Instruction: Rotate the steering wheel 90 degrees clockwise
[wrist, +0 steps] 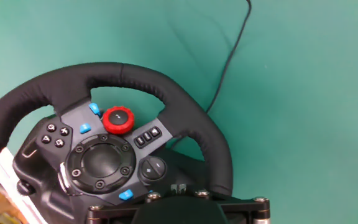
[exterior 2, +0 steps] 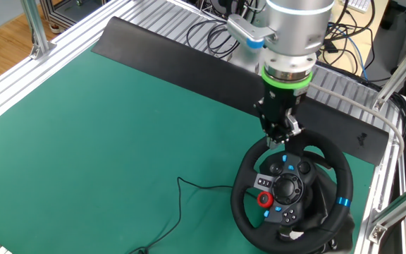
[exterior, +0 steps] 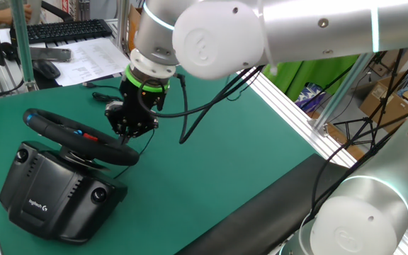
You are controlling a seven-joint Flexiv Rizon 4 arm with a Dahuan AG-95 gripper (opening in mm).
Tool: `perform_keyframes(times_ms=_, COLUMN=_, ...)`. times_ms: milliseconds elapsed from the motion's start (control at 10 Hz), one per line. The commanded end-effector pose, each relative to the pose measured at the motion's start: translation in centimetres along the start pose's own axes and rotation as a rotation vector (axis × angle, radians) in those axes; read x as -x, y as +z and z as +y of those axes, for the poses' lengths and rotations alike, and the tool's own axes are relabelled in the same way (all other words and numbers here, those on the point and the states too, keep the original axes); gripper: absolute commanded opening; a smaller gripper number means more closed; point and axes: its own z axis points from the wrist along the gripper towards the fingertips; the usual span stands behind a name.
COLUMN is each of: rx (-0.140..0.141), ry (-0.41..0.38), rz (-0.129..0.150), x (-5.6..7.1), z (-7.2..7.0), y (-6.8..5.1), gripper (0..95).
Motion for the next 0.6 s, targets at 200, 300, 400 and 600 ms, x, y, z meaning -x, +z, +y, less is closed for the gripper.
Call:
perform_keyframes(times_ms=200, rx=-0.04, ry=-0.091, rz=-0.058, x=0.4, z=-0.3, y=-0.7, gripper=0.0)
perform_keyframes(times_ms=300, rx=-0.051, ry=-0.114, rz=-0.072, x=0.6, z=-0.4, y=-0.9, gripper=0.0)
perform_keyframes(times_ms=400, rx=-0.052, ry=-0.135, rz=-0.075, x=0.9, z=-0.6, y=-1.2, gripper=0.0)
perform_keyframes(times_ms=600, rx=-0.054, ry=-0.171, rz=-0.072, x=1.3, z=-1.3, y=-1.1, gripper=0.0)
